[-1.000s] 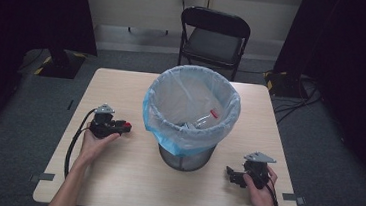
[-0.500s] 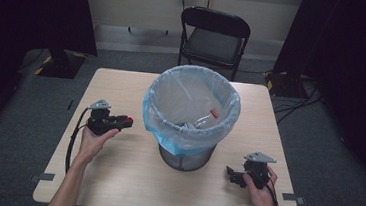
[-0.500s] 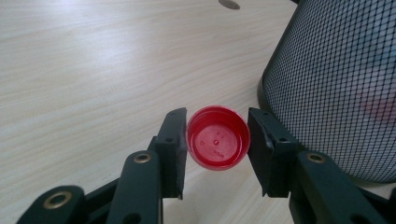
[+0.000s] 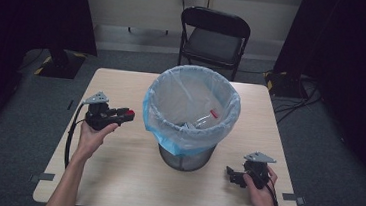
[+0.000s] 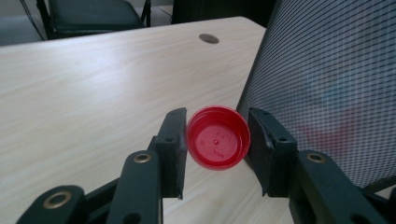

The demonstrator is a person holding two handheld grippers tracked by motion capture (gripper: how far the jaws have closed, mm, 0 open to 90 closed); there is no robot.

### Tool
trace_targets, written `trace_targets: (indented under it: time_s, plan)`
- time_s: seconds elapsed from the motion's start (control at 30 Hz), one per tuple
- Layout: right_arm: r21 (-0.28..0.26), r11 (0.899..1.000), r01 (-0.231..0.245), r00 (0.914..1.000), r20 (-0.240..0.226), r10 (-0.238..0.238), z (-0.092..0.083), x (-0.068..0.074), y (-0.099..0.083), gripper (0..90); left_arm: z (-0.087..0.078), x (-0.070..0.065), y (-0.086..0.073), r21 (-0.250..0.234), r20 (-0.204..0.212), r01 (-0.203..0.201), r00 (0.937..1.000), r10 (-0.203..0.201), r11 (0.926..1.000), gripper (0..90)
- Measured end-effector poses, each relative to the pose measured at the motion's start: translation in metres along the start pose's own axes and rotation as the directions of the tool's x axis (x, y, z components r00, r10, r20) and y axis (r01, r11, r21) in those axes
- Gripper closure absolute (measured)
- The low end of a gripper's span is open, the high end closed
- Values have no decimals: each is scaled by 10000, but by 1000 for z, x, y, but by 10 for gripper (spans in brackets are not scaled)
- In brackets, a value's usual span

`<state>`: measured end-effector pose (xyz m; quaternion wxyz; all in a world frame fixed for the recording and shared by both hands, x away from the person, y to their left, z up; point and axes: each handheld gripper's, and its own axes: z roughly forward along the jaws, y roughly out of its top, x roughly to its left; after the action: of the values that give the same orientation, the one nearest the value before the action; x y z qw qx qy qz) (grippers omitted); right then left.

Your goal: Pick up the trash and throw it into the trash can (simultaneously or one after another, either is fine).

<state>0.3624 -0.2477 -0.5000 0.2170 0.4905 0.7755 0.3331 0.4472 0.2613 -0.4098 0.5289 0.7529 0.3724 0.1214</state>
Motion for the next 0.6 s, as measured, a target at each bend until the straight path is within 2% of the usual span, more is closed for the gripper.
trace_targets:
  time_s: [0.07, 0.2, 0.23, 0.33, 0.43, 0.6]
  plan:
    - [8, 10000, 3, 10000, 17, -3, 0, 0, 0, 95, -2, -3, 5, -250, 189, 15, 9998, -10, 9997, 593]
    - [9, 10000, 4, 10000, 17, -4, 0, 0, 0, 95, -3, -3, 9, -357, 218, 42, 9998, -34, 9994, 593]
    - [9, 10000, 3, 10000, 17, -3, 0, 0, 0, 95, -5, -6, 13, -514, 311, 58, 9995, -42, 9987, 593]
    - [9, 10000, 4, 10000, 17, -4, 0, 0, 0, 95, -7, -8, 19, -686, 348, -45, 9994, 69, 9976, 593]
    - [9, 10000, 4, 10000, 17, -4, 0, 0, 0, 95, -11, -11, 27, -810, 189, -255, 9995, 272, 9964, 593]
    - [8, 10000, 4, 10000, 18, -4, 0, 0, 0, 95, -17, -15, 33, -1095, 306, -263, 9991, 299, 9936, 593]
